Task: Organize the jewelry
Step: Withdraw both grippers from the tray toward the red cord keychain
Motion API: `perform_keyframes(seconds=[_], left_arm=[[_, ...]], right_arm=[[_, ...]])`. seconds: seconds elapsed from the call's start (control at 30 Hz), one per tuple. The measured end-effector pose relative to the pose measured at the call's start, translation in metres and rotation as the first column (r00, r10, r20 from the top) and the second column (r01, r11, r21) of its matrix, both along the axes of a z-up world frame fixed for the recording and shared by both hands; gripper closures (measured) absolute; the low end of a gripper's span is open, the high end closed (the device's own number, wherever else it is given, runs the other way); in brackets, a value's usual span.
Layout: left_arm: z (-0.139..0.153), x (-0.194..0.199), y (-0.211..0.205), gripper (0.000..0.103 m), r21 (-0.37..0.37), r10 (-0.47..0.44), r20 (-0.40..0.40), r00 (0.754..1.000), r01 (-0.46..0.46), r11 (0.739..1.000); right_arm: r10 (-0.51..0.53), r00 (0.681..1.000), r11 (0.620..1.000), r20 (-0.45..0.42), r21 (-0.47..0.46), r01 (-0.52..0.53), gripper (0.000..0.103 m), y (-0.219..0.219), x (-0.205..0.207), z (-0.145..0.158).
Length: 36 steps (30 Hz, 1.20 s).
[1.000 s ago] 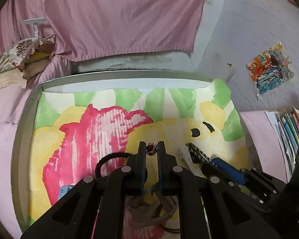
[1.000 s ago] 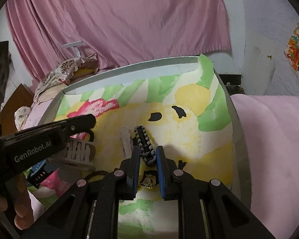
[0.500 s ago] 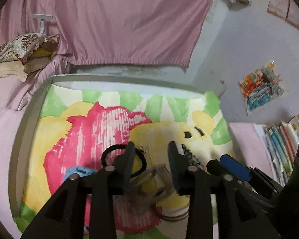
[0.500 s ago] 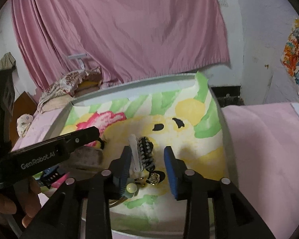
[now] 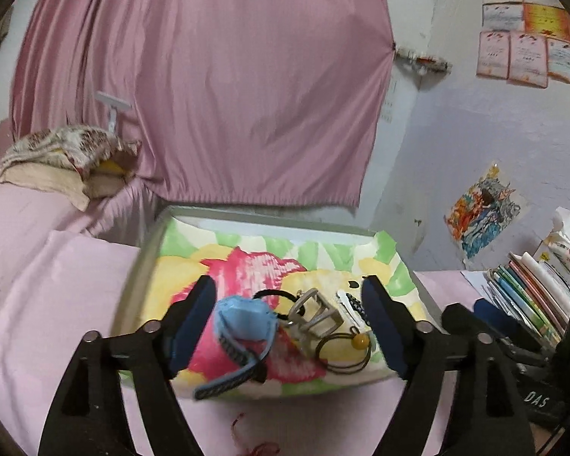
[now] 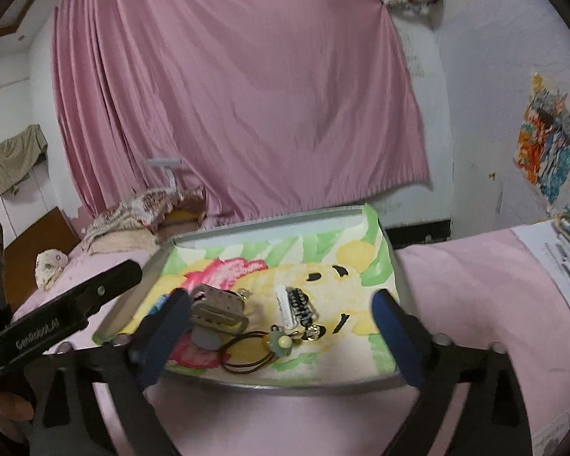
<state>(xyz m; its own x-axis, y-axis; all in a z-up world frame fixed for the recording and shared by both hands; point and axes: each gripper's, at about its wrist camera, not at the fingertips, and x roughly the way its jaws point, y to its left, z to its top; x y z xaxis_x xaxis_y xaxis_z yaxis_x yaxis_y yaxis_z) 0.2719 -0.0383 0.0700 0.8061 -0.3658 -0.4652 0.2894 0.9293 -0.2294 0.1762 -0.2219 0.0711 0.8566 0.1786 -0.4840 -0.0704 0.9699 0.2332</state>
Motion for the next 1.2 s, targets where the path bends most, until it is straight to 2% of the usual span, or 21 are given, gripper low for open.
perform_keyframes(seconds=[0.13,0.3,0.73,0.87,1.07,1.13,1.2], left_arm=[[0.003,-0.032,0.014,0.021,0.008,0.019,0.073,0.997,-0.02,1.0],[-0.003,-0.066,0.03,0.02,0.029,0.041,0.12,0.992,-0.044,0.999],[-0.041,-0.112,0.062,0.02,0.108,0.056,0.105,0.993,-0.068,0.992],[-0.055,-0.112,0.071,0.02,0.134,0.06,0.052,0.997,-0.067,0.989],[-0.072,-0.102,0.081,0.02,0.136,0.035,-0.064,0.997,-0.026,0.99],[-0.077,-0.098,0.081,0.02,0.143,0.032,-0.097,0.995,-0.018,0.989],[-0.08,-0.095,0.081,0.021,0.141,0.026,-0.121,0.992,-0.009,0.99]], right_arm=[[0.002,0.998,1.0,0.063,-0.032,0.0,0.0,0.012,-0.024,0.006],[0.008,0.995,0.999,0.103,-0.048,-0.003,0.0,0.023,-0.046,0.005],[0.086,0.986,0.99,0.145,-0.12,-0.069,0.0,0.06,-0.089,-0.013],[0.121,0.987,0.983,0.109,-0.149,-0.104,0.0,0.072,-0.089,-0.022],[0.187,0.982,0.964,-0.01,-0.188,-0.186,0.0,0.088,-0.075,-0.04],[0.214,0.975,0.956,-0.054,-0.195,-0.22,0.007,0.092,-0.071,-0.045],[0.233,0.968,0.948,-0.093,-0.201,-0.248,0.022,0.097,-0.068,-0.051]])
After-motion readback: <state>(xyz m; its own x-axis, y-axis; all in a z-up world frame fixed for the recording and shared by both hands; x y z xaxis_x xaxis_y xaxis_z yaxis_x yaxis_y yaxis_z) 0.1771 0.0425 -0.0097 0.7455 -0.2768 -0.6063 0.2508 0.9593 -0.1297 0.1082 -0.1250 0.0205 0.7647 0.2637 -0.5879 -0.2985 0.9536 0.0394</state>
